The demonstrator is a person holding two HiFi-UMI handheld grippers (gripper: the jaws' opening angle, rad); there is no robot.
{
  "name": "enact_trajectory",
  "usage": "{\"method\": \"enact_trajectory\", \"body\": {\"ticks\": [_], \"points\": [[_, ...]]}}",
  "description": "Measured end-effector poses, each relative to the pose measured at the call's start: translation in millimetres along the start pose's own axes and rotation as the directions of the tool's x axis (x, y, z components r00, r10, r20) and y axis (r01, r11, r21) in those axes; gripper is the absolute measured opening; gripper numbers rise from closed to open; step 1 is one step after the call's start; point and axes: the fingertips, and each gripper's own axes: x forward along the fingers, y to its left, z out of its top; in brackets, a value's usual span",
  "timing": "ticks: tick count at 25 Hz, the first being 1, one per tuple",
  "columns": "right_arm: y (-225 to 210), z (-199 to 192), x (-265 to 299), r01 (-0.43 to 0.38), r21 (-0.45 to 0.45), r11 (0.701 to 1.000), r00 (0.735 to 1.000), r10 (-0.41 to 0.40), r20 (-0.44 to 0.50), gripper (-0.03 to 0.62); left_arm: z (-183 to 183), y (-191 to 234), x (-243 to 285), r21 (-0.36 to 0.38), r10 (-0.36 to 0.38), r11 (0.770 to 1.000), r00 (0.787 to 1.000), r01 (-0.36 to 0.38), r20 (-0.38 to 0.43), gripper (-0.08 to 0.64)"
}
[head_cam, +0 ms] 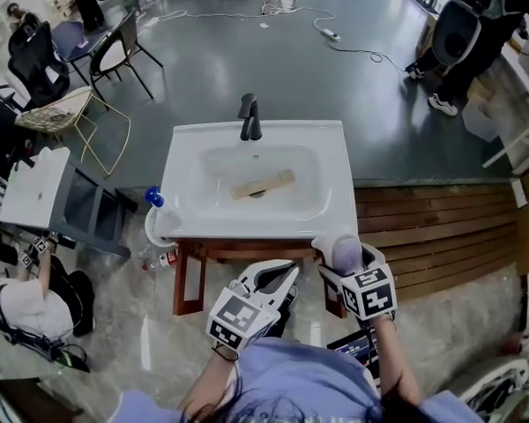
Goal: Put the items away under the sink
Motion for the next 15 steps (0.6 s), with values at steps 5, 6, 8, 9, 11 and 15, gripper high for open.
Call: {"method": "enact_trajectory", "body": {"ticks": [5, 6, 8, 9, 11, 15], "points": [[17.3, -14.4, -23.8, 0.003, -0.016, 1.0, 1.0, -0.003, 0.018, 0.442, -8.2, -26.2, -21.4, 0.008, 0.01, 1.0, 1.0, -0.011, 0.006, 0.017], [20.8, -18.3, -28.3, 0.004, -0.019, 1.0, 1.0, -0.003, 0.021, 0.442, -10.4, -32.2, -25.9, 0.01, 0.011, 1.0, 1.0, -0.011, 0.008, 0.017], [28.5, -25.4, -37.1, 0.004, -0.023, 1.0, 1.0, -0.003, 0.028, 0.442, -14.5, -44.2, -35.4, 0.013, 0.014, 1.0, 1.0, -0.014, 0.01, 0.017], [32.8, -28.7, -41.7, 0.003, -0.026, 1.0, 0.999, -0.002, 0.032, 0.442, -16.5, -50.2, -40.6, 0.014, 0.016, 1.0, 1.0, -0.017, 0.011, 0.017], [41.9, -35.4, -50.7, 0.001, -0.031, 1.0, 0.999, 0.0, 0.039, 0.442, -20.8, -62.0, -51.4, 0.014, 0.023, 1.0, 1.0, -0.023, 0.012, 0.017], [60.4, -49.2, -67.9, -0.004, -0.045, 0.999, 0.999, 0.007, 0.052, 0.442, -30.0, -85.0, -72.0, 0.015, 0.039, 0.999, 0.999, -0.039, 0.014, 0.017]]}}
